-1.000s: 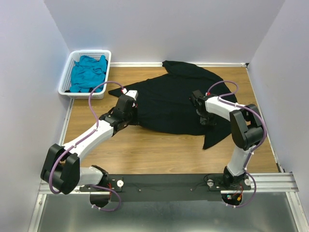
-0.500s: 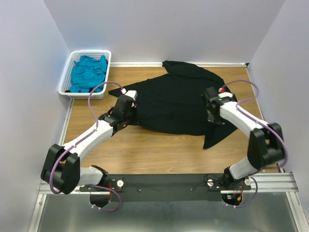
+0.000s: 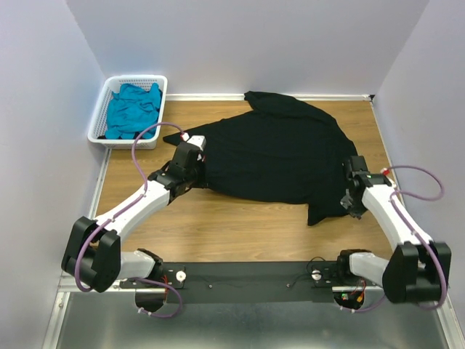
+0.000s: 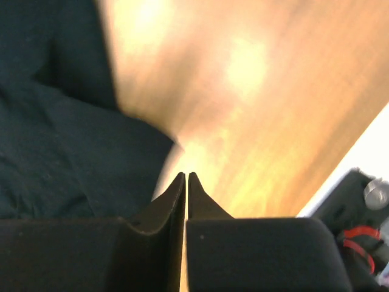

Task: Fold and stack the t-shirts
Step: Flatten the tshirt out

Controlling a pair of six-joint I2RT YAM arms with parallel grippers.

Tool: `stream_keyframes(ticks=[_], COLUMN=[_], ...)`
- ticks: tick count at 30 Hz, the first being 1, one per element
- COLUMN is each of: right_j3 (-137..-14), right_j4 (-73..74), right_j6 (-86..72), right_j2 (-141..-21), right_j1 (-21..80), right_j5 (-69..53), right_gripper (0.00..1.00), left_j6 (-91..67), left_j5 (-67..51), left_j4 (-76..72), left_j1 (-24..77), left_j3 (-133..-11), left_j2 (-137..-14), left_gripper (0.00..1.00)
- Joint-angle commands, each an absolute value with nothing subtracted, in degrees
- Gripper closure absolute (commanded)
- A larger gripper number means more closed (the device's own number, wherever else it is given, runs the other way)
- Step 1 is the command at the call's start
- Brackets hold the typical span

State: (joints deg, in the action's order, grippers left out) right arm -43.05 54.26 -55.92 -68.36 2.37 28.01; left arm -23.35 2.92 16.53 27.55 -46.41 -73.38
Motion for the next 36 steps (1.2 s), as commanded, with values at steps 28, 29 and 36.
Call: stream_keyframes(ticks=[28,29,36], right_j3=[-42.5,-42.2,-38.8], right_j4=[44.7,44.2,42.5], right_j6=[-48.0,-48.1,-50.3], right_j2=[-75.3,-76.3,-74.8], right_j1=[0.4,0.3,-3.1], right_j5=[20.7,20.7,22.5], right_gripper=[0.34,0.34,0.42], left_j6=[-23.4,-23.3,-23.3], left_j5=[5.7,5.6,5.6], left_j4=[16.3,16.3,16.2], left_j1=[24.8,24.8,24.8], left_j3=[-45.9,-45.8,-45.7], left_j2=[-71.6,-71.7,-71.5], left_gripper=[1.00,1.00,1.00])
